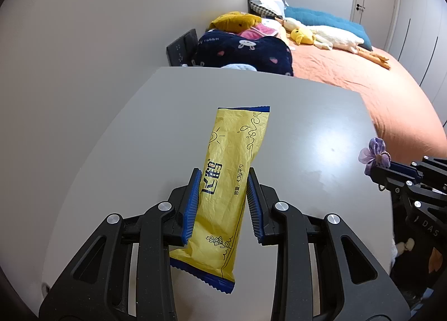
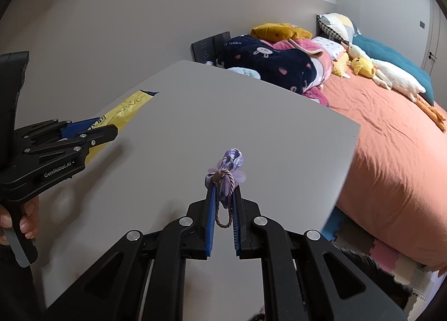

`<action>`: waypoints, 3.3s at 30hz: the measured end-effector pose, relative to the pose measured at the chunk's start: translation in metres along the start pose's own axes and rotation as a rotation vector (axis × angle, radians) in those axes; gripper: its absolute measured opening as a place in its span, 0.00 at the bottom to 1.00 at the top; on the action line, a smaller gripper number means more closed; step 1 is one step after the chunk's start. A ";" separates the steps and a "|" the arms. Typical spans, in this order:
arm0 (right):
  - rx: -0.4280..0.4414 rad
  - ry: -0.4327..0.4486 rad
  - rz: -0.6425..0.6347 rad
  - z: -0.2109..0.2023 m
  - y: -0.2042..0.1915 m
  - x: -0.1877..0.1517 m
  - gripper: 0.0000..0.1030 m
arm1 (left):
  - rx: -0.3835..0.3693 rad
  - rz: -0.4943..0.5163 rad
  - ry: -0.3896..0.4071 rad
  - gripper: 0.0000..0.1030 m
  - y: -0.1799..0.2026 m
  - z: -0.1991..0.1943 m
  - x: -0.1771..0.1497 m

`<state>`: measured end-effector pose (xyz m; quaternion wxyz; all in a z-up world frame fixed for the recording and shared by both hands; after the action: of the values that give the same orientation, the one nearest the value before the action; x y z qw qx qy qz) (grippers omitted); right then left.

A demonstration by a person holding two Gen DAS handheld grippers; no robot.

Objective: Collect trash
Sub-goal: 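Carry the snack bar and purple scrunchie over the trash bin, then open both tools to drop the snack bar and scrunchie into the bin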

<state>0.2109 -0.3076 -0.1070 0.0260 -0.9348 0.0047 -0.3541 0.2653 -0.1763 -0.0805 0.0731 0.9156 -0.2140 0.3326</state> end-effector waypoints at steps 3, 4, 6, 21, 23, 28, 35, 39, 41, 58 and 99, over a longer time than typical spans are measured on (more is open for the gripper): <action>-0.001 0.010 0.002 -0.016 0.001 -0.007 0.12 | 0.000 -0.002 0.005 0.31 0.008 -0.012 -0.006; -0.002 0.014 0.003 -0.021 0.001 -0.009 0.12 | -0.001 -0.002 0.006 0.31 0.010 -0.016 -0.008; -0.004 0.022 0.006 -0.030 0.002 -0.014 0.12 | -0.001 0.003 0.012 0.31 0.017 -0.024 -0.012; -0.025 0.067 0.038 -0.098 0.015 -0.057 0.12 | -0.013 0.021 0.039 0.31 0.057 -0.074 -0.046; -0.029 0.072 0.042 -0.105 0.018 -0.062 0.12 | -0.018 0.024 0.040 0.31 0.064 -0.079 -0.052; -0.041 0.084 0.059 -0.121 0.024 -0.076 0.12 | -0.027 0.031 0.036 0.31 0.076 -0.087 -0.063; -0.054 0.106 0.079 -0.143 0.032 -0.095 0.12 | -0.051 0.047 0.045 0.31 0.100 -0.099 -0.076; -0.063 0.109 0.087 -0.152 0.037 -0.108 0.12 | -0.071 0.057 0.048 0.31 0.116 -0.103 -0.085; -0.070 0.110 0.094 -0.156 0.041 -0.113 0.12 | -0.075 0.064 0.047 0.31 0.122 -0.105 -0.089; -0.134 0.141 0.169 -0.194 0.083 -0.150 0.12 | -0.144 0.125 0.042 0.31 0.185 -0.117 -0.108; -0.323 0.151 0.318 -0.245 0.178 -0.205 0.12 | -0.267 0.282 -0.011 0.31 0.316 -0.112 -0.136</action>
<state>-0.1035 -0.4905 -0.0687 -0.0689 -0.8852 0.2102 -0.4093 -0.0315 -0.3823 -0.0842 0.1454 0.8606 -0.3826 0.3030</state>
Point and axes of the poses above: each gripper's, at about its wrist camera, not at the fingertips, and z roughly the way its jaws point, y to its right, x to its top, the point moved 9 cm from there along z, roughly the way its jaws point, and after that the axes turned 5 degrees about -z, right-handed, at the moved point
